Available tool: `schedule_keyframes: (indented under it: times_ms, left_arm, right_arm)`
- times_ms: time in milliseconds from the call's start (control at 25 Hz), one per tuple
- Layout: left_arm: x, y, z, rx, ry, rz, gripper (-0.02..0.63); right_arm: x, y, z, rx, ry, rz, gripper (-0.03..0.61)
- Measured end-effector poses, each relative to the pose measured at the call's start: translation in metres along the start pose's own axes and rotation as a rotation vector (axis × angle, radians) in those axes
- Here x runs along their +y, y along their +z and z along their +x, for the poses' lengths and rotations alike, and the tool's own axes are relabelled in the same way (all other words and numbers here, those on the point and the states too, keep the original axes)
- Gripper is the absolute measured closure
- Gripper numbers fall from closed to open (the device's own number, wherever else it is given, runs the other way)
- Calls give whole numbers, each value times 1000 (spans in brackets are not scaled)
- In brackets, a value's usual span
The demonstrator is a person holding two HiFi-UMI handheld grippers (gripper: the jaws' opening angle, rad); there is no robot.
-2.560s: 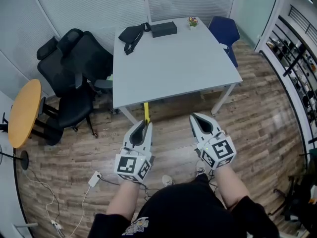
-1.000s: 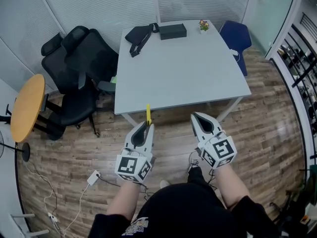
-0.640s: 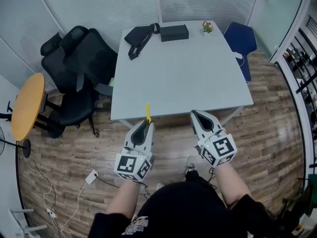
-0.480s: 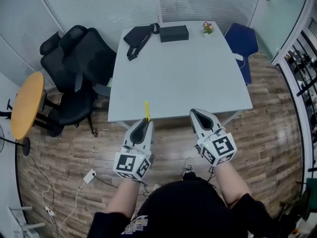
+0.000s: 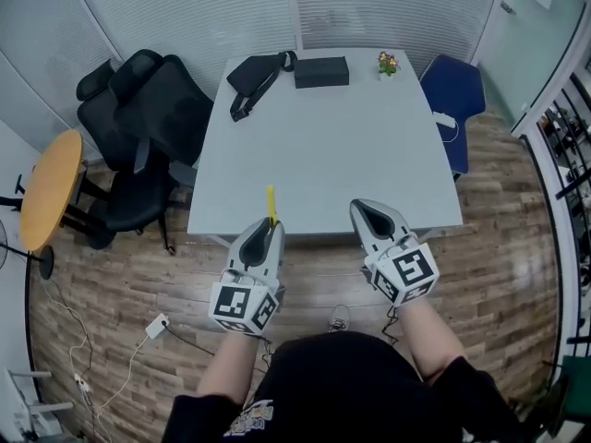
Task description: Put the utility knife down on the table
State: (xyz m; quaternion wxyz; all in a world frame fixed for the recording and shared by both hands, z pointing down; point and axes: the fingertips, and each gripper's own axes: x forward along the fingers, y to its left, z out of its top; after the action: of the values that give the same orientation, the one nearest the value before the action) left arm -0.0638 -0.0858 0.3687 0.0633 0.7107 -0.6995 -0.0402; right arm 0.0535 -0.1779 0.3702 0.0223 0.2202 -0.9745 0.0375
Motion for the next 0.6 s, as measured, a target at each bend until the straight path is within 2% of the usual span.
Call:
schedule_keyframes:
  times_ms: [280,600]
  left_arm:
    - [-9,0,19,7,35,12,548]
    - [1,-7,38,31,29,17,548]
  right_arm:
    - [-24,-2,4,-2,32,14,575]
    - [-39,-7,20,1,23,33,575]
